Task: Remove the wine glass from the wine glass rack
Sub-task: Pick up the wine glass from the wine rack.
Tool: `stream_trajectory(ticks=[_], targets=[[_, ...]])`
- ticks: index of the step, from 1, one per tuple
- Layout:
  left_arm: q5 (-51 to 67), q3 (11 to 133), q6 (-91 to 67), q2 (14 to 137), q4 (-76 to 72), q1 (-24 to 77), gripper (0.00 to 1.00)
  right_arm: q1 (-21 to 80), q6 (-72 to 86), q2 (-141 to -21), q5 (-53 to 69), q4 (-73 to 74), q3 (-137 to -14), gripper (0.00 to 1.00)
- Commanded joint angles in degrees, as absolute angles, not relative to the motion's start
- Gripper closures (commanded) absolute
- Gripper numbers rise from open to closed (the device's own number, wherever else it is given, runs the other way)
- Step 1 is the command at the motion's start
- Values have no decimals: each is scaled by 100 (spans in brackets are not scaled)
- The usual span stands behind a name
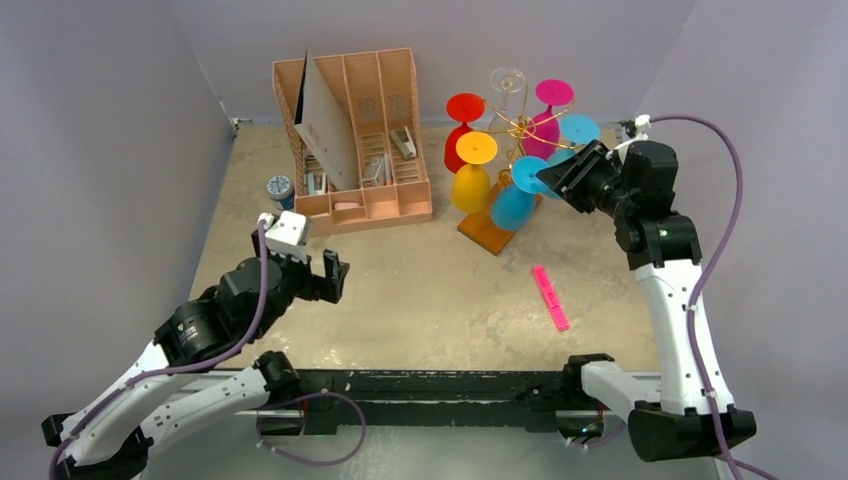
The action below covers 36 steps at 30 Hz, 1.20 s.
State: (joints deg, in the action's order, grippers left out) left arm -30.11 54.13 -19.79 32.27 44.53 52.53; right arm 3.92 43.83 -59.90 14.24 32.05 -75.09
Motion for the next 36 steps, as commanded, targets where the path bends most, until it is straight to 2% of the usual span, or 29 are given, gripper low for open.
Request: stream_trajectory(ticks=[1,2,4,8,11,17,22,30,36], targets=[[-2944,5405,-1702,3422,4423,5247,0,322,4447,-6067,1584,2886,-7645,60],[-2965,5382,-1719,3475,4465,5247,0,298,4474,-6099,1621,2891,-7642,61],[-3051,5351,-1752,3595,4611,5239,0,269,4575,-6134,1749,2777,-7573,74],[-3425,5393,-1901,3750,4836,5200,0,248,4684,-6109,1854,2568,-7454,78],[-3446,5357,-1917,3738,4792,5064,0,238,4680,-6060,1769,2609,-7453,85],[-2793,5325,-1940,3837,4595,4480,0,233,4836,-5961,1930,2615,-7428,100],[-2073,5282,-1955,4009,4393,3934,0,224,5005,-5845,1925,2522,-7389,100],[-2048,5395,-1977,4235,4522,3860,0,222,5888,-5826,1956,1552,-6900,100],[-2106,5346,-1966,4104,4463,3851,0,226,6055,-5812,1909,1390,-6897,100]])
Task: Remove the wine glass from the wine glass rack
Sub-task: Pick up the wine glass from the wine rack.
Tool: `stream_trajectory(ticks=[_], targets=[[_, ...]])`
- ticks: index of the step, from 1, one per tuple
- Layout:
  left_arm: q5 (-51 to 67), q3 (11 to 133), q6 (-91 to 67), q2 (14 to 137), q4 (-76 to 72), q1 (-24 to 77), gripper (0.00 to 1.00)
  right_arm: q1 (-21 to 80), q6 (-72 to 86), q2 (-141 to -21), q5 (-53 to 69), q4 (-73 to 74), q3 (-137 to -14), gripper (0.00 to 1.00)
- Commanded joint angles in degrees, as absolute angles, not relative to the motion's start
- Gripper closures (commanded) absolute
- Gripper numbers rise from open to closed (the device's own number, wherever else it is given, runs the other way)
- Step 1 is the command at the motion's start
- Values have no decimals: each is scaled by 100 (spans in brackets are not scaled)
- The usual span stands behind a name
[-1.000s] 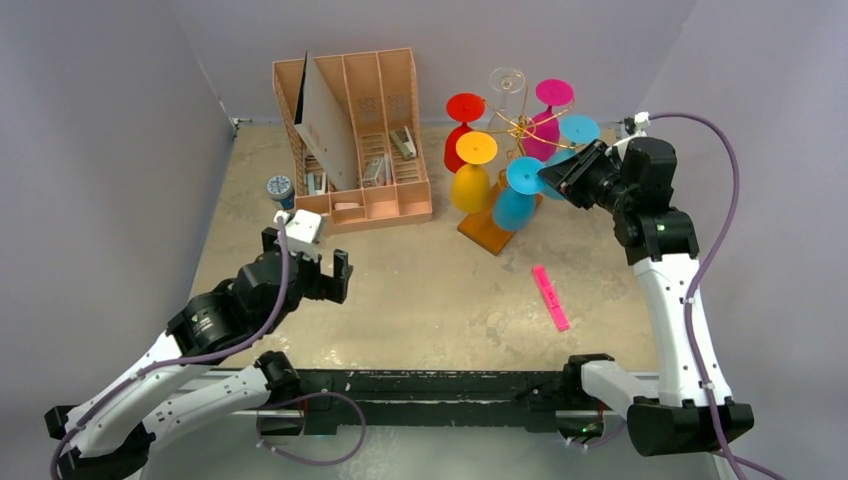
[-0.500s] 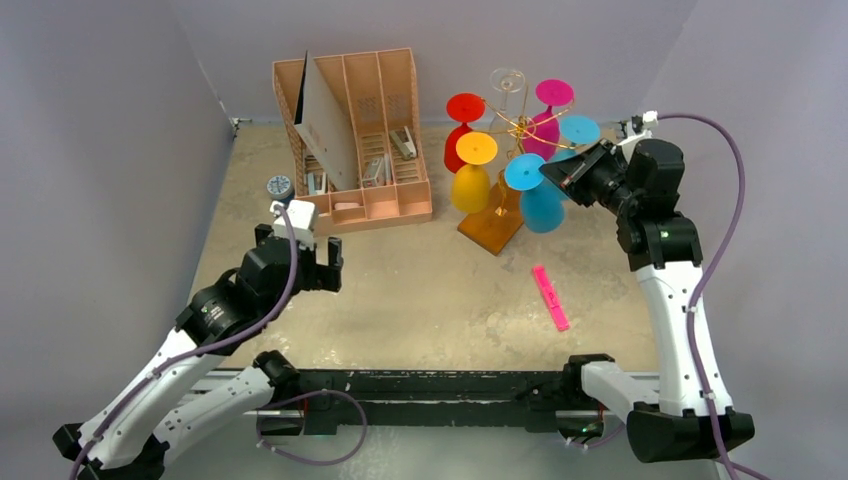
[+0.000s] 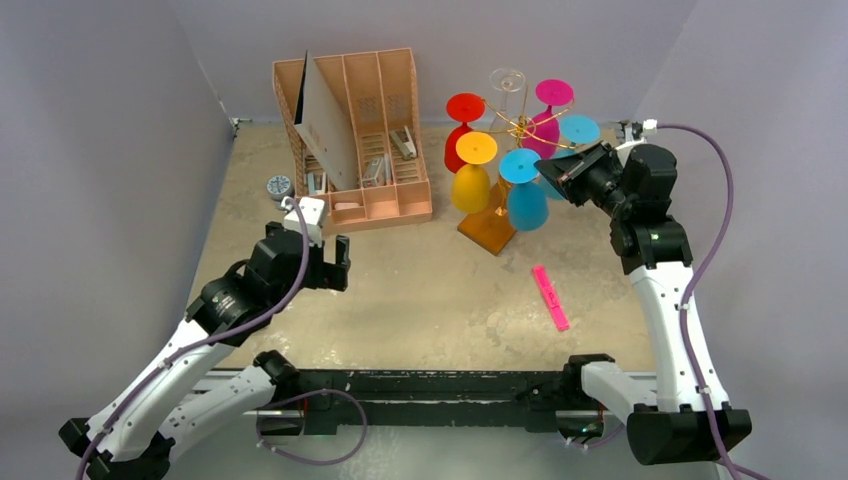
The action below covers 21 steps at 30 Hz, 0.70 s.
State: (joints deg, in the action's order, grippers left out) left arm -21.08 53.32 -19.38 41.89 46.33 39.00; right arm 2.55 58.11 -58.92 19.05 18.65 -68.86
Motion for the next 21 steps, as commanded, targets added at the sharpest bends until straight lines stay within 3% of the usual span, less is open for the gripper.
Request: stream_trajectory(ticks=[1,21], targets=[[-2082,5352,-1961,4119,4472,3851,0,228,6051,-5814,1900,1377,-6905,100],[-1873,5371,-1942,4515,4531,3754,0,228,6700,-5937,1096,532,-6322,100]])
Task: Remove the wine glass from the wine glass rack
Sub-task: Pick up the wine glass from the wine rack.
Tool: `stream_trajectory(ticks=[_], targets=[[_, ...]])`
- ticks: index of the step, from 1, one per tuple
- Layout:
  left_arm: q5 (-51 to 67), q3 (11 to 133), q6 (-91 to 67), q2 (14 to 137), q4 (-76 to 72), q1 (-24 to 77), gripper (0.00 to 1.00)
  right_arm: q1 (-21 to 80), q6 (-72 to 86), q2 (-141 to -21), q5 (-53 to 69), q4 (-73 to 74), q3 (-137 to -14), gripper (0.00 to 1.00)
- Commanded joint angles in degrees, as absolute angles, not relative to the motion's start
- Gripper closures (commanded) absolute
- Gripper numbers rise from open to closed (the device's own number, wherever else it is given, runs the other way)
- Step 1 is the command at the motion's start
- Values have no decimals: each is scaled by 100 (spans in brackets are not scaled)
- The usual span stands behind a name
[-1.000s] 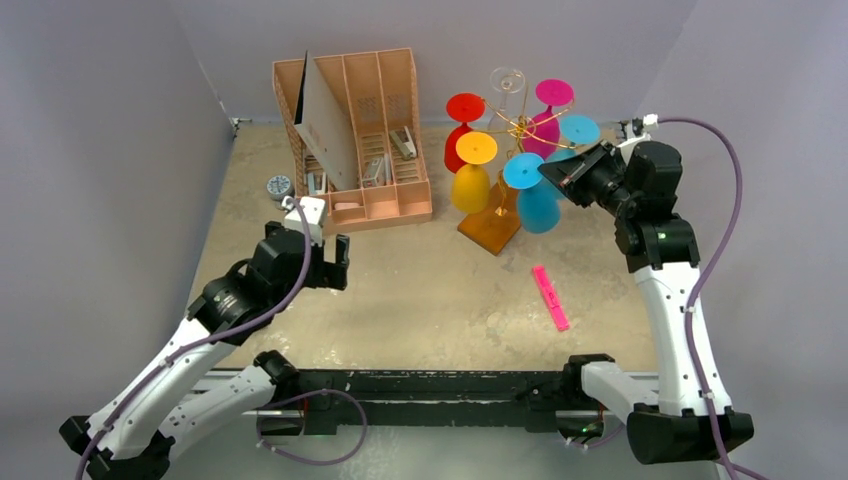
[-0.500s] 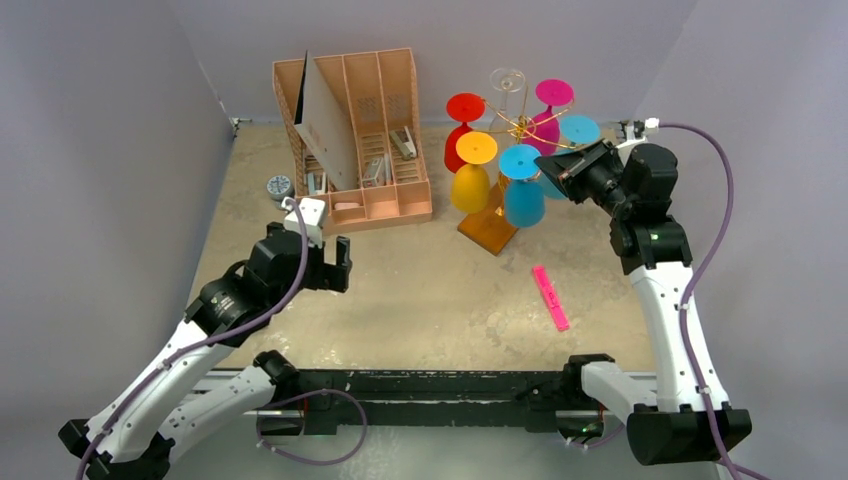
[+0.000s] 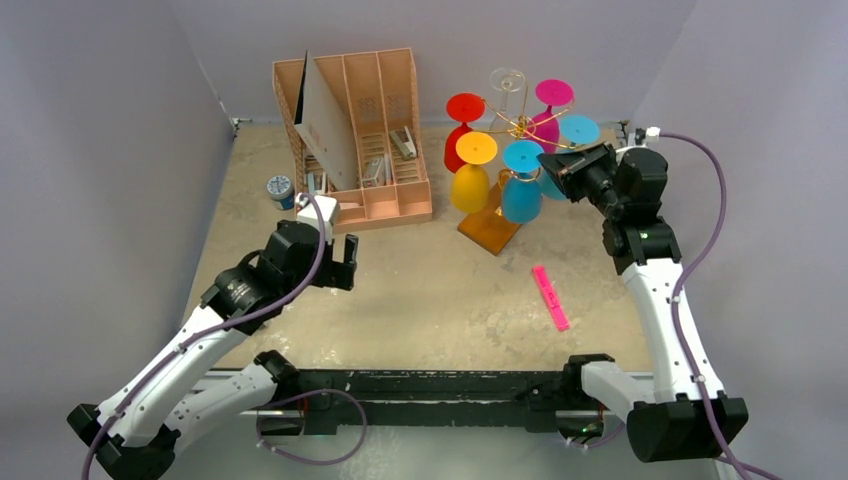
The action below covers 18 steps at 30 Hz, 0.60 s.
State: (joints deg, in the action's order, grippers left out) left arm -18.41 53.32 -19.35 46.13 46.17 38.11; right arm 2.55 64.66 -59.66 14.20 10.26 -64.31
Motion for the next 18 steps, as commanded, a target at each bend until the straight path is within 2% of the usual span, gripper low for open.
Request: stream_trajectory(ticks=[1,18], targets=[[-1884,5369,-1934,4510,4520,3745,0,223,6716,-5914,1067,518,-6293,100],[-1240,5344,-1580,4566,4369,3654,0,226,7018,-5262,178,814,-5956,100]])
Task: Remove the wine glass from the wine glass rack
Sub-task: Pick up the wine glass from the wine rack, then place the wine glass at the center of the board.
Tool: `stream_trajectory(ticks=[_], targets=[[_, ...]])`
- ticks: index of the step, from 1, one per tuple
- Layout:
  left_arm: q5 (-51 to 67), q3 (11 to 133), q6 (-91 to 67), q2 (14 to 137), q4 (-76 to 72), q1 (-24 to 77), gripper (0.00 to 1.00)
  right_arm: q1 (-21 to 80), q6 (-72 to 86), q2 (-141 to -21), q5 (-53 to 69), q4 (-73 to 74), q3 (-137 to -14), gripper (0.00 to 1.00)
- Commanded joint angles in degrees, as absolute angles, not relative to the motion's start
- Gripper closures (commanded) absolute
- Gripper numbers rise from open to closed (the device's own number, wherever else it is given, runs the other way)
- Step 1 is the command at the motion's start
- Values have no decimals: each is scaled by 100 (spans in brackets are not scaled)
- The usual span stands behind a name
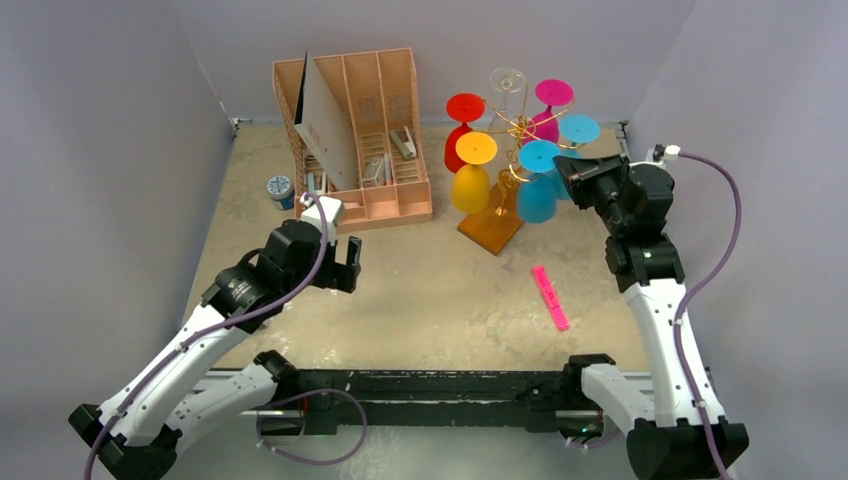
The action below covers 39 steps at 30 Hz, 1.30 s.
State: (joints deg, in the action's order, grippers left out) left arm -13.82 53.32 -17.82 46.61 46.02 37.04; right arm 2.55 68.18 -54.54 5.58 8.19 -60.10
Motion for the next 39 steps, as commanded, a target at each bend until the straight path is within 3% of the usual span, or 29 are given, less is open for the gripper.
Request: stream_trajectory(ticks=[1,12,25,29,33,39], targets=[[-1239,5351,-1568,4576,4373,3652,0,228,7014,-5239,219,809,-5951,100],[-957,5340,-1495,4601,4280,3648,0,228,6825,-4572,155,1107,-5621,100],[-870,5194,-1659,4456,3862,3649,0,226,4958,-3895,-100,2393,-5952,100],[-792,5217,-1736,4580,3828,3653,0,229,4372,-4009,732,3233,-6426,100],[-685,5326,-1701,4718,3896,3651,1,227,4375,-3704,1706,2938,-5806,100],[-515,5195,-1653,4496,3715,3645,1,224,4632,-3349,2188,2596,-5262,100]])
